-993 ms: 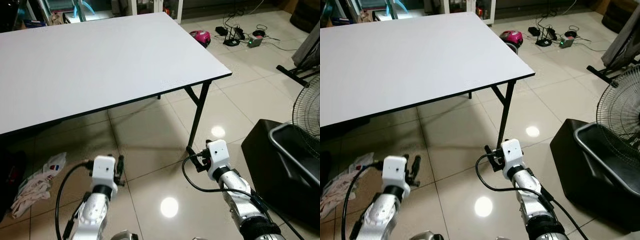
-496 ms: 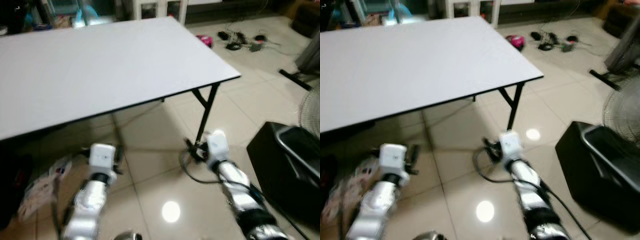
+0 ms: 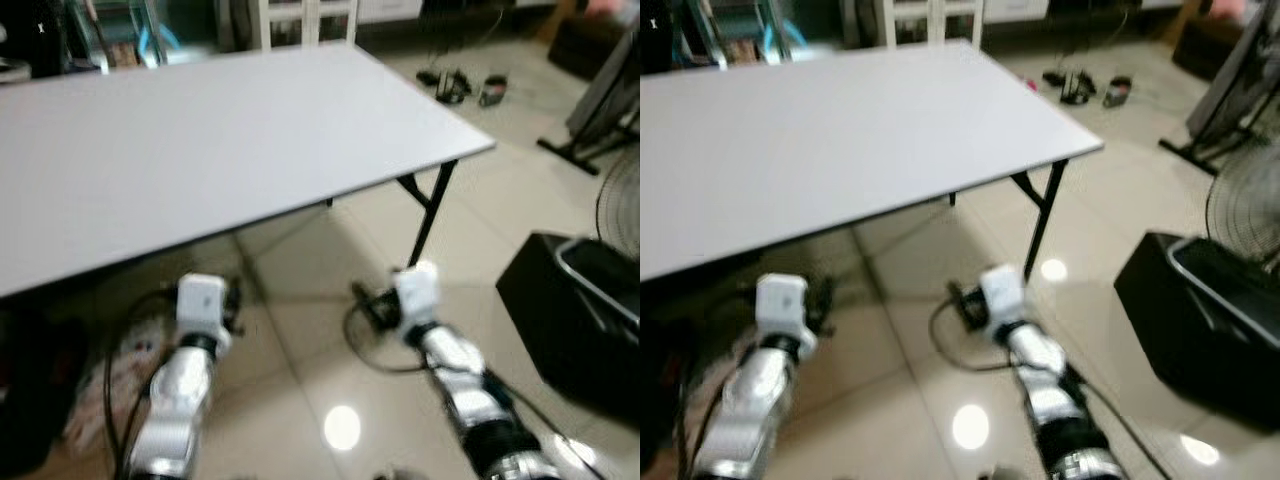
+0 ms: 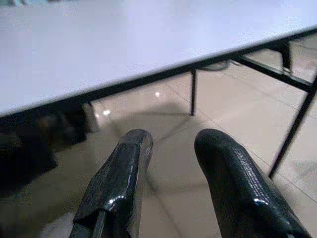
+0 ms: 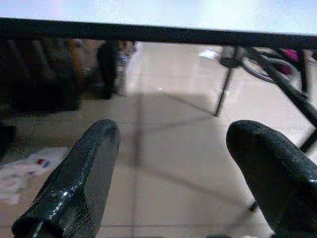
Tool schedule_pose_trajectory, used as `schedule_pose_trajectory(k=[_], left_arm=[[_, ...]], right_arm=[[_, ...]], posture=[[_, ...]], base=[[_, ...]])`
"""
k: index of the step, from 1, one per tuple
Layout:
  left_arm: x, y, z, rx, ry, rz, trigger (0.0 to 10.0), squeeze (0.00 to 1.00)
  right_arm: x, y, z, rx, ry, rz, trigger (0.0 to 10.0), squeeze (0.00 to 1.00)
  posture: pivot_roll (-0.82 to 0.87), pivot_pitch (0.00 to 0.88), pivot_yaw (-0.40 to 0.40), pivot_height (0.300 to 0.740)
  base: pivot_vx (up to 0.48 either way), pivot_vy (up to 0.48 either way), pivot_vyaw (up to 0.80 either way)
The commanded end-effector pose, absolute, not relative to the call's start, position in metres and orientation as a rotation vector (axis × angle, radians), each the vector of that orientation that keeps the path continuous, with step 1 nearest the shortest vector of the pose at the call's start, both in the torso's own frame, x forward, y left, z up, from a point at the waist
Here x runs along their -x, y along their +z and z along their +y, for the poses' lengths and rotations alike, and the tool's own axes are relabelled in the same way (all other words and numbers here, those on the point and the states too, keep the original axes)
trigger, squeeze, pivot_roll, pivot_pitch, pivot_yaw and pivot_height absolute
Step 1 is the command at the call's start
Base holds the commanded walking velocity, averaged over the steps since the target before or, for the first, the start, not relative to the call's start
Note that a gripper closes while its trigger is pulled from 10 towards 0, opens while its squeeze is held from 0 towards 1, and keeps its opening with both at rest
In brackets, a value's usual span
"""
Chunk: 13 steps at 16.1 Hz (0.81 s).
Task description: Setting the table
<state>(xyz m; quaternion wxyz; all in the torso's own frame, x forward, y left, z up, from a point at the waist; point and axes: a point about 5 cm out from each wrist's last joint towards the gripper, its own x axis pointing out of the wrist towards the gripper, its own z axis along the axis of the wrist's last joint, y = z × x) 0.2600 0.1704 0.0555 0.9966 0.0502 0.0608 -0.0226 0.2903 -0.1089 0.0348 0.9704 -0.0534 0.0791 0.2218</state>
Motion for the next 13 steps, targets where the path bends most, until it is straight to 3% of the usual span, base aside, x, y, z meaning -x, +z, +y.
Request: schedule_pose_trajectory(k=[1, 3, 8, 13], left_arm=[[-0.261, 0.056, 0.158, -0.085, -0.086, 0.125, 10.0, 0.00], [-0.260, 0.056, 0.156, -0.084, -0.096, 0.126, 10.0, 0.00], [-0.260, 0.057, 0.152, -0.095, -0.117, 0.124, 10.0, 0.00], [-0.259, 0.055, 0.151, -0.102, -0.130, 0.134, 10.0, 0.00]], right_arm=[[-0.293, 0.039, -0.120, 0.127, 0.433, 0.146, 10.0, 0.00], [-0.292, 0.038, -0.118, 0.132, 0.448, 0.149, 10.0, 0.00], [-0.290, 0.035, -0.117, 0.158, 0.479, 0.161, 10.0, 0.00], [-0.290, 0.027, -0.124, 0.187, 0.408, 0.218, 10.0, 0.00]], posture=[[-0.10, 0.003, -0.005, 0.740], [-0.10, 0.002, -0.006, 0.740], [-0.10, 0.004, -0.006, 0.740], [-0.10, 0.002, 0.005, 0.740]], base=[[0.000, 0.461, 0.00], [0.000, 0.461, 0.00], [0.000, 0.461, 0.75], [0.000, 0.461, 0.00]])
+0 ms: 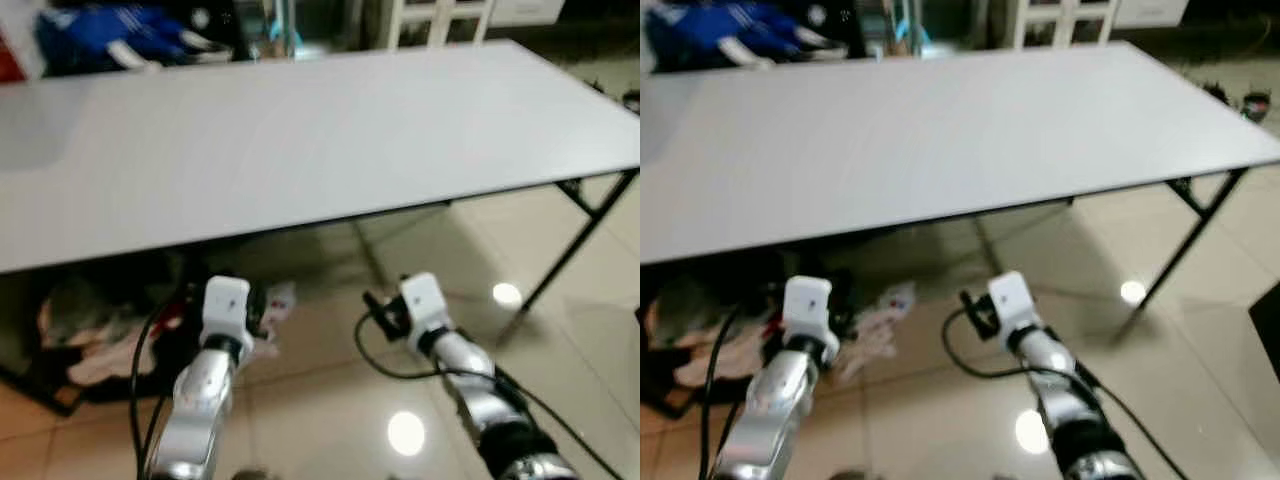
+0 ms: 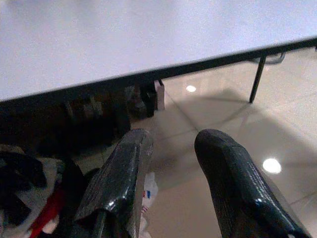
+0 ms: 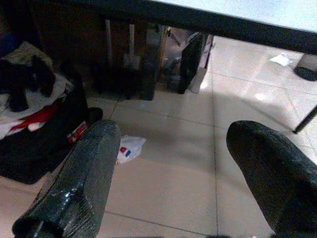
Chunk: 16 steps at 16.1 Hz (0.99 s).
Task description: Setting the table
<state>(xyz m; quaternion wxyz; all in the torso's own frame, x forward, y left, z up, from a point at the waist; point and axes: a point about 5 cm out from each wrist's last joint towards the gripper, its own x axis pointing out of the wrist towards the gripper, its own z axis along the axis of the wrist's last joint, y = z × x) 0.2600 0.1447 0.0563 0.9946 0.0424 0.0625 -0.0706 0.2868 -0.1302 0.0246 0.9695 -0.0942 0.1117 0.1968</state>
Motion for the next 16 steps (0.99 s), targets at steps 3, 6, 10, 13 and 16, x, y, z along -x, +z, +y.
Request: schedule_pose_trajectory(k=[3, 6, 10, 13, 16], left_arm=[[-0.260, 0.057, 0.154, -0.104, -0.123, 0.133, 10.0, 0.00], [-0.262, 0.057, 0.155, -0.108, -0.127, 0.134, 10.0, 0.00], [-0.263, 0.058, 0.153, -0.105, -0.130, 0.131, 10.0, 0.00], [-0.264, 0.059, 0.154, -0.105, -0.128, 0.129, 10.0, 0.00], [-0.263, 0.058, 0.155, -0.101, -0.122, 0.132, 10.0, 0.00]], right_arm=[[-0.290, 0.025, -0.121, 0.177, 0.399, 0.229, 10.0, 0.00], [-0.291, 0.029, -0.116, 0.112, 0.403, 0.205, 10.0, 1.00], [-0.292, 0.031, -0.115, 0.110, 0.404, 0.193, 10.0, 1.00], [-0.294, 0.033, -0.115, 0.098, 0.408, 0.185, 10.0, 1.00], [-0.294, 0.034, -0.111, 0.099, 0.421, 0.183, 10.0, 1.00]], posture=[[-0.09, 0.000, 0.004, 0.740], [-0.08, 0.000, 0.003, 0.740], [-0.08, 0.000, 0.001, 0.740], [-0.08, 0.002, 0.001, 0.740], [-0.07, 0.002, 0.002, 0.740]], base=[[0.000, 0.460, 0.00], [0.000, 0.461, 0.00], [0.000, 0.461, 0.00], [0.000, 0.461, 0.00], [0.000, 0.460, 0.00]])
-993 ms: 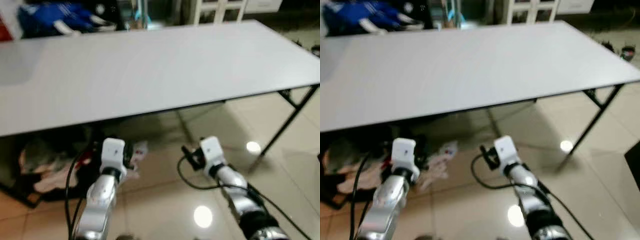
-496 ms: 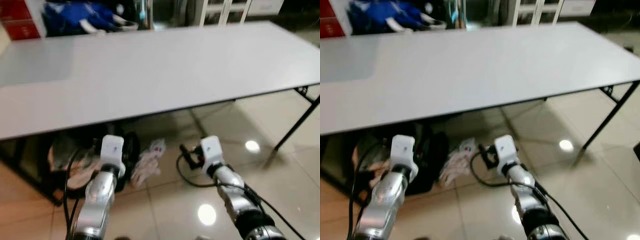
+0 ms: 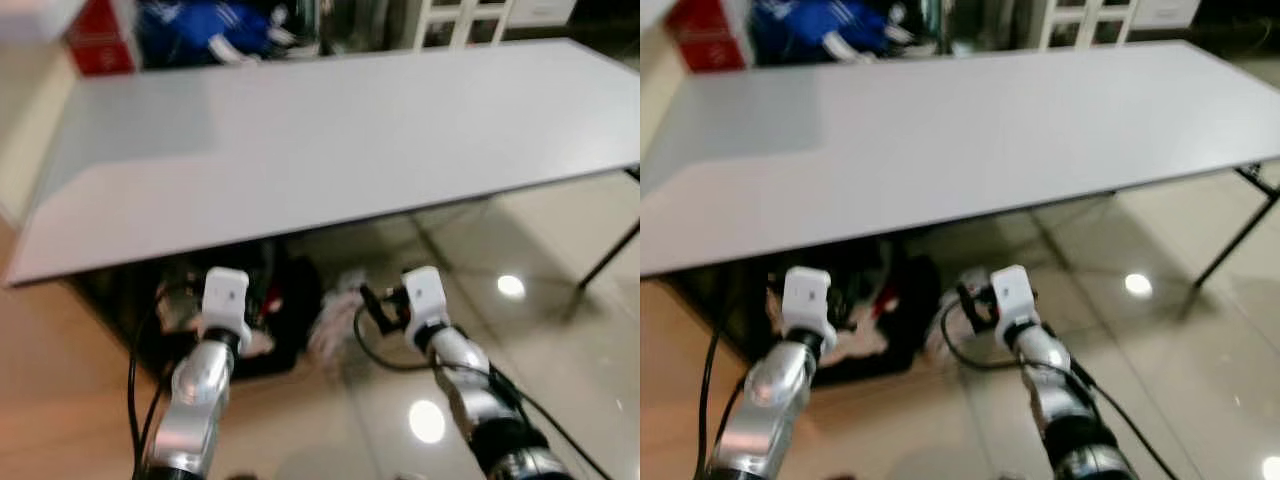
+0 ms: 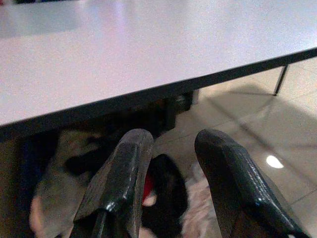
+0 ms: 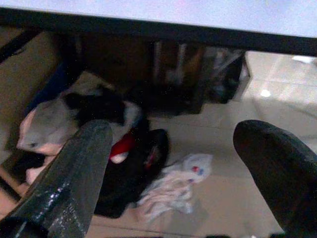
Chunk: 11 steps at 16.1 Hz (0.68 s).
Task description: Setting the table
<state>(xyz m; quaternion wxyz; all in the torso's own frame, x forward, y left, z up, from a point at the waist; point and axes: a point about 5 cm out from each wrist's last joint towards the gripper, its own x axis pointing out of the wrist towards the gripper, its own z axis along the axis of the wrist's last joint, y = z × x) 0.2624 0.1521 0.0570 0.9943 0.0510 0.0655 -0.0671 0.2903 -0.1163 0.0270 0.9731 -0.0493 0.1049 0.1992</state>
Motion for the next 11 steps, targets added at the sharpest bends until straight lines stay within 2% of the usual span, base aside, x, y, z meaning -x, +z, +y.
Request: schedule_pose_trajectory(k=[1, 2, 11], left_arm=[[-0.2632, 0.0580, 0.1552, -0.100, -0.121, 0.133, 10.0, 0.00], [-0.2633, 0.0580, 0.1550, -0.100, -0.120, 0.133, 10.0, 0.00], [-0.2644, 0.0593, 0.1552, -0.100, -0.120, 0.128, 10.0, 0.00]], right_arm=[[-0.2952, 0.0344, -0.1097, 0.102, 0.424, 0.184, 10.0, 1.00], [-0.2961, 0.0352, -0.1092, 0.108, 0.424, 0.182, 10.0, 0.00], [-0.2997, 0.0436, -0.1047, 0.091, 0.437, 0.146, 10.0, 0.00]], posture=[[-0.07, 0.002, 0.001, 0.740], [-0.07, 0.001, 0.001, 0.740], [-0.08, 0.006, 0.010, 0.740]], base=[[0.000, 0.461, 0.00], [0.000, 0.461, 0.00], [0.000, 0.461, 0.00]])
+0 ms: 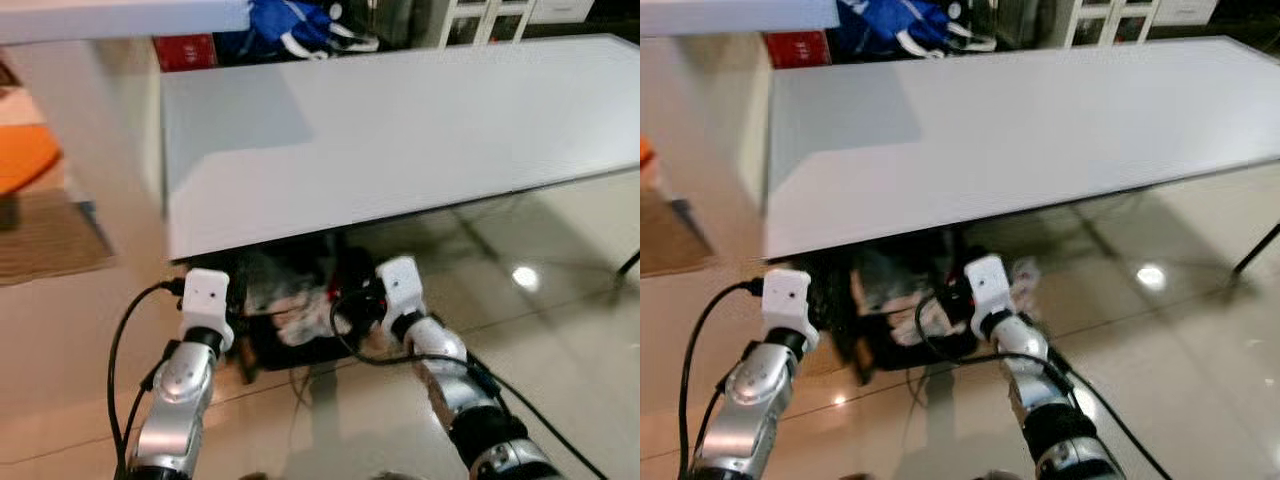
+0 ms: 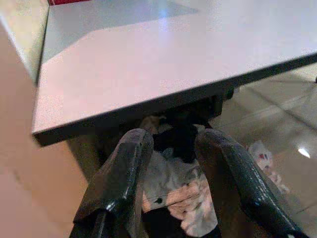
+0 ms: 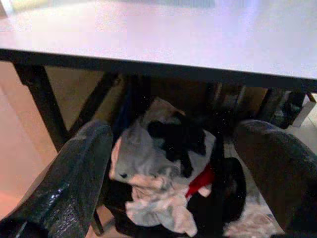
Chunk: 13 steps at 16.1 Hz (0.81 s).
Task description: Setting the table
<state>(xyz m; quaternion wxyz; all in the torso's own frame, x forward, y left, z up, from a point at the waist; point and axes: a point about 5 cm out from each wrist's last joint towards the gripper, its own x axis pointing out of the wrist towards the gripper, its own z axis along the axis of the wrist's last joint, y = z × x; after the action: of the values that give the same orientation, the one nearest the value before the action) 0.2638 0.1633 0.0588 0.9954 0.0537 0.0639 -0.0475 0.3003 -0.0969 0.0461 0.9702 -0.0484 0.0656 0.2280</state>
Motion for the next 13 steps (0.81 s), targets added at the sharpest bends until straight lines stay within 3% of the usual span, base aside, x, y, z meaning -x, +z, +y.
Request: schedule_pose_trajectory(k=[1, 4, 8, 13], left_arm=[[-0.265, 0.058, 0.155, -0.100, -0.121, 0.133, 10.0, 0.00], [-0.267, 0.061, 0.155, -0.102, -0.124, 0.125, 10.0, 0.00], [-0.267, 0.063, 0.155, -0.103, -0.124, 0.117, 10.0, 0.00], [-0.271, 0.069, 0.155, -0.105, -0.128, 0.100, 10.0, 0.00]], right_arm=[[-0.300, 0.046, -0.104, 0.092, 0.443, 0.136, 10.0, 0.00], [-0.301, 0.050, -0.099, 0.084, 0.477, 0.116, 10.0, 0.00], [-0.306, 0.067, -0.097, 0.037, 0.493, 0.039, 10.0, 0.00], [-0.310, 0.088, -0.088, -0.010, 0.528, -0.035, 10.0, 0.00]], posture=[[-0.08, 0.007, 0.012, 0.740], [-0.08, 0.006, 0.011, 0.740], [-0.08, 0.004, 0.010, 0.740], [-0.08, 0.007, 0.008, 0.740]], base=[[0.000, 0.461, 0.00], [0.000, 0.460, 0.00], [0.000, 0.460, 0.79], [0.000, 0.461, 0.00]])
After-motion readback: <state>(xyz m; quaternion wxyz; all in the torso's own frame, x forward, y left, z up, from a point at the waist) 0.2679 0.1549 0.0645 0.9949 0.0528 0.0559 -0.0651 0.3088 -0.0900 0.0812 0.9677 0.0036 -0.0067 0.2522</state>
